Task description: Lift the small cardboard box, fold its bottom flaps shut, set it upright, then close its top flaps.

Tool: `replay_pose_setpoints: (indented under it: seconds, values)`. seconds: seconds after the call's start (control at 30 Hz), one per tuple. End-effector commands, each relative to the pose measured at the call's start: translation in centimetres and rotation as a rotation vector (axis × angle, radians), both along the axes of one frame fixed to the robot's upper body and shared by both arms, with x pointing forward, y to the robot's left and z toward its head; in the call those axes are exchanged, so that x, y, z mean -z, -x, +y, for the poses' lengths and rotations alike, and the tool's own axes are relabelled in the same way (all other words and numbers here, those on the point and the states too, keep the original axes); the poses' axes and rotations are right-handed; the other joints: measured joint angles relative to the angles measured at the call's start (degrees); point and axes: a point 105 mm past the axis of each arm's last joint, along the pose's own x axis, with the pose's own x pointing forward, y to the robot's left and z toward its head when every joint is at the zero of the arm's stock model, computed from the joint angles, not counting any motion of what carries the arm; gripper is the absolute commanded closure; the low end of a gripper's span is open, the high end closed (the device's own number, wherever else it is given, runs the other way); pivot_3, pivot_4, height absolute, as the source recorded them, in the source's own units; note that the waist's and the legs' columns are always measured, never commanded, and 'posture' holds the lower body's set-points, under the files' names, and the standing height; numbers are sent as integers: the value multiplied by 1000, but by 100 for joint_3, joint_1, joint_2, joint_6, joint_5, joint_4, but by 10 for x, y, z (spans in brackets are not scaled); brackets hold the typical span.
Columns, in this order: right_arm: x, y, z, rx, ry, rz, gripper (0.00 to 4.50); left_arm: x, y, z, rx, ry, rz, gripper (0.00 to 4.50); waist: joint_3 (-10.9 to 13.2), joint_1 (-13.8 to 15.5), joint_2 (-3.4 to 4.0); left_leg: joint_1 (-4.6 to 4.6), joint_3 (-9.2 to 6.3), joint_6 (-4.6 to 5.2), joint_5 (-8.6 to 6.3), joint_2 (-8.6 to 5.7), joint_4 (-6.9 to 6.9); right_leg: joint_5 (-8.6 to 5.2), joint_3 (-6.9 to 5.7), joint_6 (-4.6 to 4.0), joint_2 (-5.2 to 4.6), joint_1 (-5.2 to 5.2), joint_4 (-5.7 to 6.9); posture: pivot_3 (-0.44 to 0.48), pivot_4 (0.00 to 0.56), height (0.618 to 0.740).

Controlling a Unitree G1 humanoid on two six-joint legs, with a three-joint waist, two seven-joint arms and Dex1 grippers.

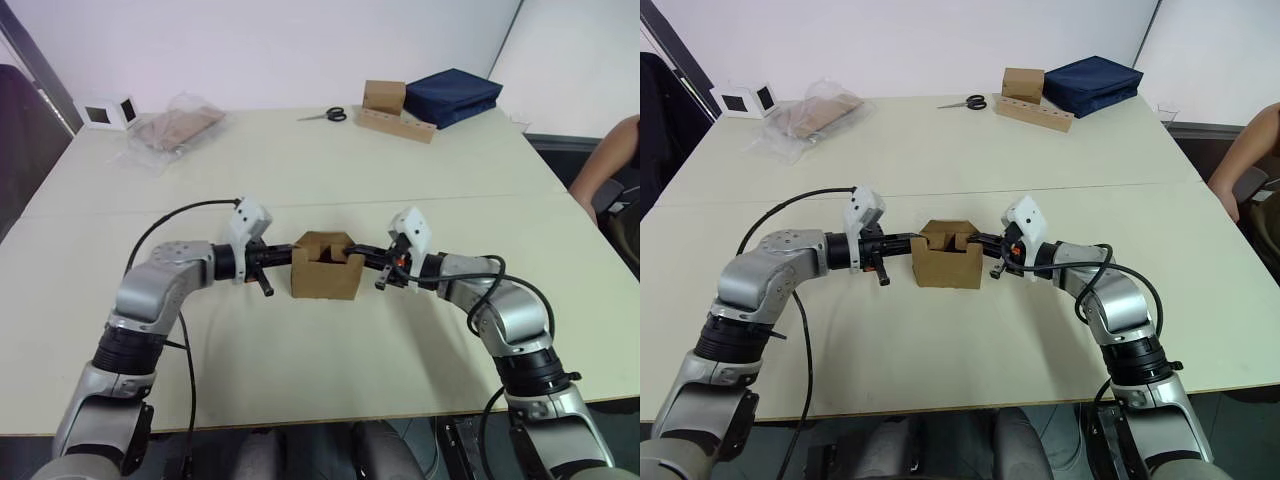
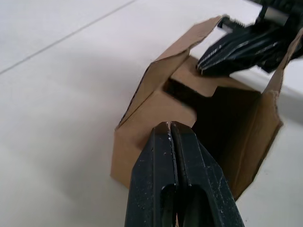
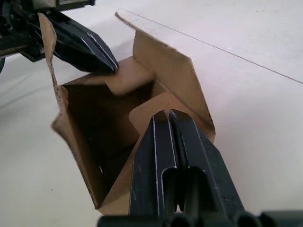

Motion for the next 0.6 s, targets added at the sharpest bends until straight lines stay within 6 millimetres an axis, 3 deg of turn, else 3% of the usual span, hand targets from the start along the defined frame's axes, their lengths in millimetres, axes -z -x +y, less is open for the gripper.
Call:
replay_pose_setpoints:
  seconds: [0.03, 0.6]
  values:
    - [6, -2, -2, 8, 36, 6, 4500, 9, -2, 1, -12, -54, -5, 4470, -5, 0, -1, 3, 0, 0, 0, 0, 0, 0, 0, 0, 0, 4, 0, 0, 150, 740]
    - [15, 0, -2, 6, 73, 17, 4500, 13, -3, 1, -20, -67, -4, 4470, -26, 5, 0, 17, 0, 1, 0, 0, 0, 0, 0, 0, 0, 19, 0, 0, 150, 740]
